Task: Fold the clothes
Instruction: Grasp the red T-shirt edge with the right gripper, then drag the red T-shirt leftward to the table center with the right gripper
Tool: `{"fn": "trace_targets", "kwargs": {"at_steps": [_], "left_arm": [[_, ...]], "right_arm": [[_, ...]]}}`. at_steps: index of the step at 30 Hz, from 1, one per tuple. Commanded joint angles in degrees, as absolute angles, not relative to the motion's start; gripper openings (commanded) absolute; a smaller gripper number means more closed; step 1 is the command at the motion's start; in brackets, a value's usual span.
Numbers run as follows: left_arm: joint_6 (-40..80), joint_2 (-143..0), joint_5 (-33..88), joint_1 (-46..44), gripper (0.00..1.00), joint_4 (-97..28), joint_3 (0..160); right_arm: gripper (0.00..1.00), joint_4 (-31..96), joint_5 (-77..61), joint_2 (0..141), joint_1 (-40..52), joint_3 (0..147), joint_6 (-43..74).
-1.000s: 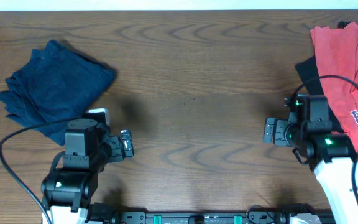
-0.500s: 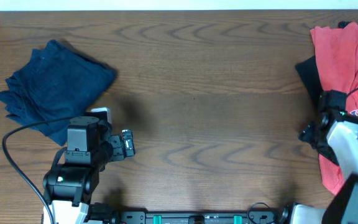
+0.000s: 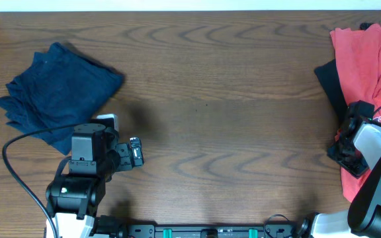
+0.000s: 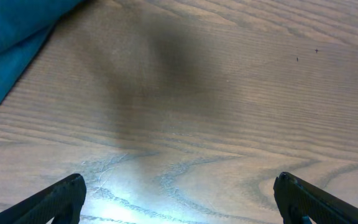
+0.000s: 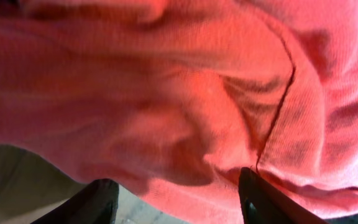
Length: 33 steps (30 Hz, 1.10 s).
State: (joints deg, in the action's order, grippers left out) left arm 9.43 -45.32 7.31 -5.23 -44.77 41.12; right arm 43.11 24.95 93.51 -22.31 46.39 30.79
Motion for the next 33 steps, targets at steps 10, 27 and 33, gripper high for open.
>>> {"fn": "trace_targets", "kwargs": {"at_steps": [10,27,33], "left_arm": [[10.20,-45.34,7.51,-4.84,0.98,-44.71,42.35],[10.20,-45.34,7.51,-4.84,0.98,-44.49,42.35],[10.20,-45.34,7.51,-4.84,0.98,-44.49,42.35]], "right_arm": [[0.02,39.40,24.49,94.04,-23.20,42.65,31.22],[0.01,50.81,1.10,78.54,-18.81,60.64,12.40],[0.01,51.20,-25.17,68.60,-8.23,63.24,-4.95]]}}
